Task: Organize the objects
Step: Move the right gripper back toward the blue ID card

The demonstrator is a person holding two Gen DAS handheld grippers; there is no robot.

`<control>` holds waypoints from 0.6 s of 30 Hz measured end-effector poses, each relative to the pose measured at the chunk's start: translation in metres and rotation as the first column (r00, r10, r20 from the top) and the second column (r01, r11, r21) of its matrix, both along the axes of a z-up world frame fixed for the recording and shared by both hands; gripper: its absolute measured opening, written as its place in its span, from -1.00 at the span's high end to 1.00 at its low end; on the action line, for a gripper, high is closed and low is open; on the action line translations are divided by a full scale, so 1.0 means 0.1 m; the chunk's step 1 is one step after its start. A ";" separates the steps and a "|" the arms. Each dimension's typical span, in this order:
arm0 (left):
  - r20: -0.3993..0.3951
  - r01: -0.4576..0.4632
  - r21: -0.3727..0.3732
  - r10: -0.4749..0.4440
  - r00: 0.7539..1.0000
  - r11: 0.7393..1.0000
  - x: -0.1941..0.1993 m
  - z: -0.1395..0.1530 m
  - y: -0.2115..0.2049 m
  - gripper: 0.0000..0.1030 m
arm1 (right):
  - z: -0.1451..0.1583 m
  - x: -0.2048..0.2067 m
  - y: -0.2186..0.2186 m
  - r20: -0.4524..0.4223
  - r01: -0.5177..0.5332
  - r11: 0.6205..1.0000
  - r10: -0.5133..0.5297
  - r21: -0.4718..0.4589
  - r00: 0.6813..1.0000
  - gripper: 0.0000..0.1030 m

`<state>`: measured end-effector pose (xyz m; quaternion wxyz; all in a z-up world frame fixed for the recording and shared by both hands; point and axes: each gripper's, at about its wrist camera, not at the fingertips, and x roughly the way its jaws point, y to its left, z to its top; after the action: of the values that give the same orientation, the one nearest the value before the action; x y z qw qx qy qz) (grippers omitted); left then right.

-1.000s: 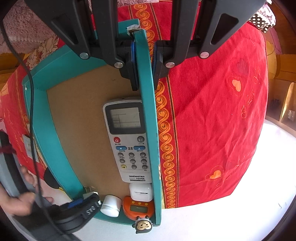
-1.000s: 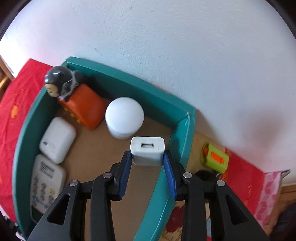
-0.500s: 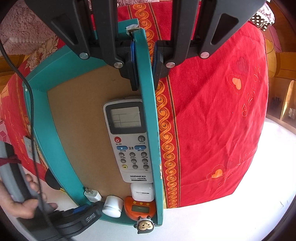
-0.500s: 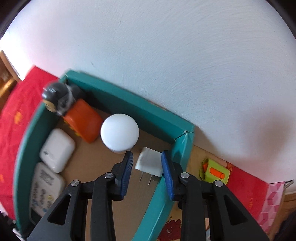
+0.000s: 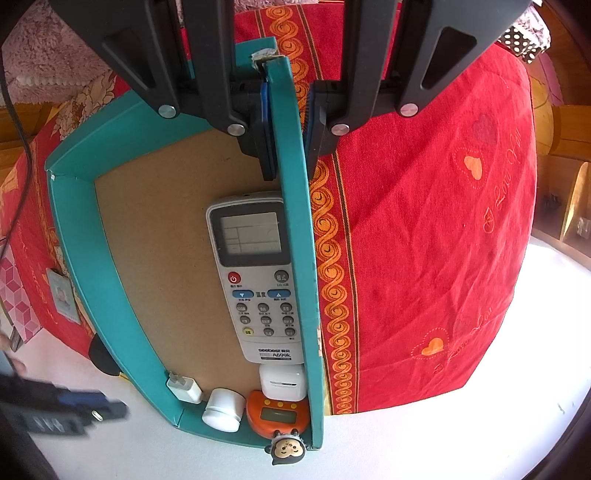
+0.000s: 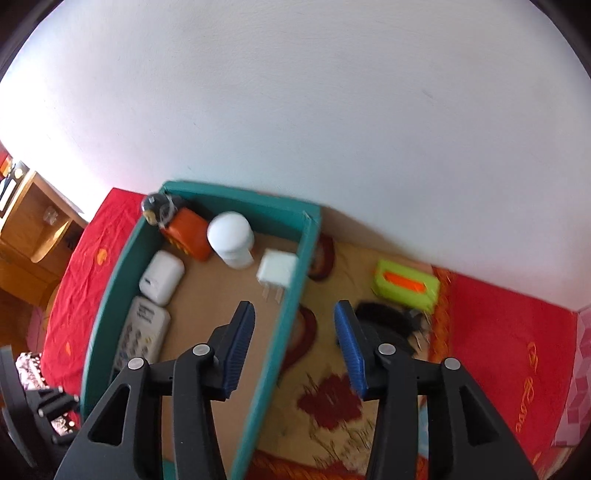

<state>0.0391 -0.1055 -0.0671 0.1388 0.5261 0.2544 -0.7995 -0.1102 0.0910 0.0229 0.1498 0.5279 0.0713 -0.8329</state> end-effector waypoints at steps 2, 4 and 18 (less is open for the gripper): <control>0.000 0.000 0.000 0.000 1.000 1.000 0.02 0.00 0.00 0.76 | -0.04 0.09 0.13 0.008 0.010 1.000 -0.010 0.001 1.000 0.05; -0.001 0.001 -0.001 -0.001 1.000 1.000 0.03 0.00 -0.01 0.76 | -0.05 0.21 0.32 0.016 0.031 1.000 -0.031 0.003 0.999 0.03; 0.003 -0.011 0.002 0.011 1.000 1.000 -0.08 -0.05 -0.18 0.76 | -0.48 0.57 1.60 0.110 0.335 0.942 -0.333 0.003 0.937 -0.26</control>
<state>0.0310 -0.1239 -0.0721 0.1429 0.5259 0.2577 -0.7979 -0.0529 0.2508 -0.0247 0.0142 0.5756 -0.0340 -0.8169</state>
